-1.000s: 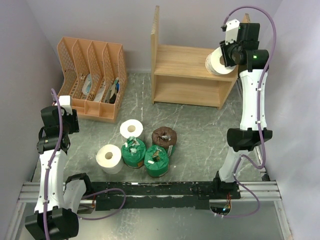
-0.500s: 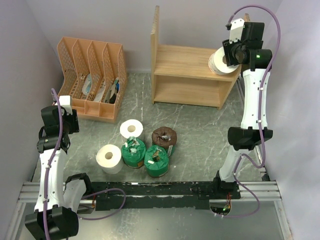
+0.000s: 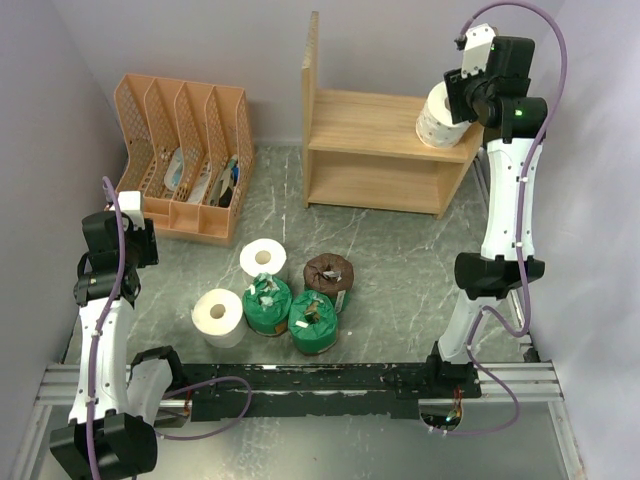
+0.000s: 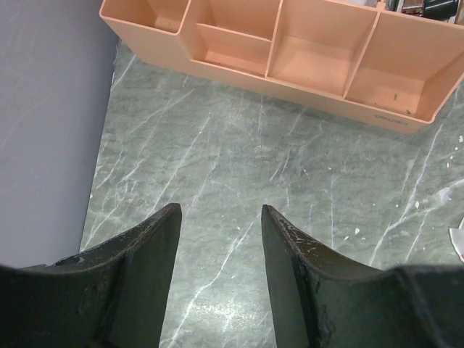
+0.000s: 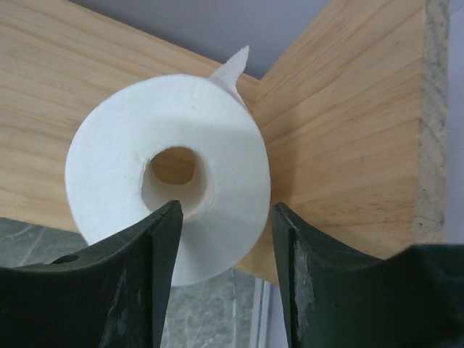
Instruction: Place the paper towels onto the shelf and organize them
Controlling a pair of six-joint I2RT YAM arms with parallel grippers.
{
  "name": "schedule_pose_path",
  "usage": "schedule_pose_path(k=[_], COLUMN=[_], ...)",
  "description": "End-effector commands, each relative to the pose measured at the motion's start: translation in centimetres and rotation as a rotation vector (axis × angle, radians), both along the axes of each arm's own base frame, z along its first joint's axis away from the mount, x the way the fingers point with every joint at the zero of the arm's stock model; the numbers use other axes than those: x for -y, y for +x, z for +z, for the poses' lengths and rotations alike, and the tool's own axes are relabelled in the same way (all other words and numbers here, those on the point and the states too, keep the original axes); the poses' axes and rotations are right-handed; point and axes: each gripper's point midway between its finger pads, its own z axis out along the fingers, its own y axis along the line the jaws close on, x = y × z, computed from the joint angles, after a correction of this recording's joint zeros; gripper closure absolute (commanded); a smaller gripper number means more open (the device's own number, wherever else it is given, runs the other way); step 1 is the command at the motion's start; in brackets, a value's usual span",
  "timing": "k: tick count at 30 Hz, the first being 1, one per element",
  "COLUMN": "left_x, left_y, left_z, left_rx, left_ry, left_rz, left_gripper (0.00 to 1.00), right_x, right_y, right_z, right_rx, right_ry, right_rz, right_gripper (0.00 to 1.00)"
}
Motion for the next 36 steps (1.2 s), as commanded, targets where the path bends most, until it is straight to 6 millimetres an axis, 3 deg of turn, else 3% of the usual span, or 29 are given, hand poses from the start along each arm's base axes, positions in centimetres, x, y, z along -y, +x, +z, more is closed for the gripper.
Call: schedule_pose_path(k=[1, 4, 10, 12, 14, 15, 16, 19, 20, 22, 25, 27, 30, 36], left_x=[-0.4, -0.5, -0.5, -0.5, -0.5, -0.4, -0.5, -0.5, -0.5, -0.5, -0.5, -0.5, -0.6, -0.8], left_y=[0.0, 0.0, 0.0, 0.0, 0.0, 0.0, 0.0, -0.1, -0.1, -0.1, -0.1, -0.1, -0.1, -0.1], left_z=[0.2, 0.2, 0.3, 0.3, 0.2, 0.3, 0.3, 0.3, 0.4, 0.3, 0.4, 0.3, 0.3, 0.2], left_rx=[0.013, 0.013, 0.017, 0.016, 0.015, 0.016, 0.017, 0.018, 0.021, 0.02, 0.02, 0.018, 0.019, 0.015], left_ry=[-0.001, 0.002, 0.002, 0.002, 0.002, 0.002, 0.003, 0.003, 0.005, 0.005, 0.005, 0.005, 0.005, 0.005], left_rz=[0.022, 0.025, 0.025, 0.025, 0.025, 0.023, 0.024, 0.025, 0.029, 0.03, 0.029, 0.029, 0.03, 0.043], left_gripper=[0.4, 0.4, 0.4, 0.4, 0.4, 0.4, 0.4, 0.4, 0.4, 0.4, 0.4, 0.4, 0.39, 0.39], right_x=[1.3, 1.1, -0.6, -1.7, -4.0, -5.9, -8.0, -16.1, -18.3, -21.4, -24.6, -26.8, -30.3, -35.4], right_y=[0.7, 0.7, -0.2, -1.0, -2.1, -3.1, -4.4, -11.7, -14.1, -16.3, -17.6, -18.1, -18.3, -17.4], right_z=[3.9, 5.2, 5.3, 5.9, 5.4, 4.4, 3.1, -3.3, -5.5, -9.3, -13.4, -14.9, -16.1, -17.4], right_rx=[0.144, 0.192, 0.188, 0.206, 0.172, 0.127, 0.069, -0.183, -0.255, -0.325, -0.362, -0.389, -0.39, -0.421], right_ry=[-0.038, -0.063, -0.063, -0.051, -0.039, -0.032, -0.029, -0.048, -0.062, -0.125, -0.171, -0.136, -0.119, -0.073], right_rz=[-0.039, -0.041, 0.025, 0.075, 0.198, 0.3, 0.425, 0.86, 0.954, 1.001, 1.056, 1.119, 1.185, 1.291], right_gripper=[0.46, 0.39, 0.37, 0.37, 0.37, 0.36, 0.28, 0.24, 0.23, 0.23, 0.24, 0.26, 0.27, 0.28])
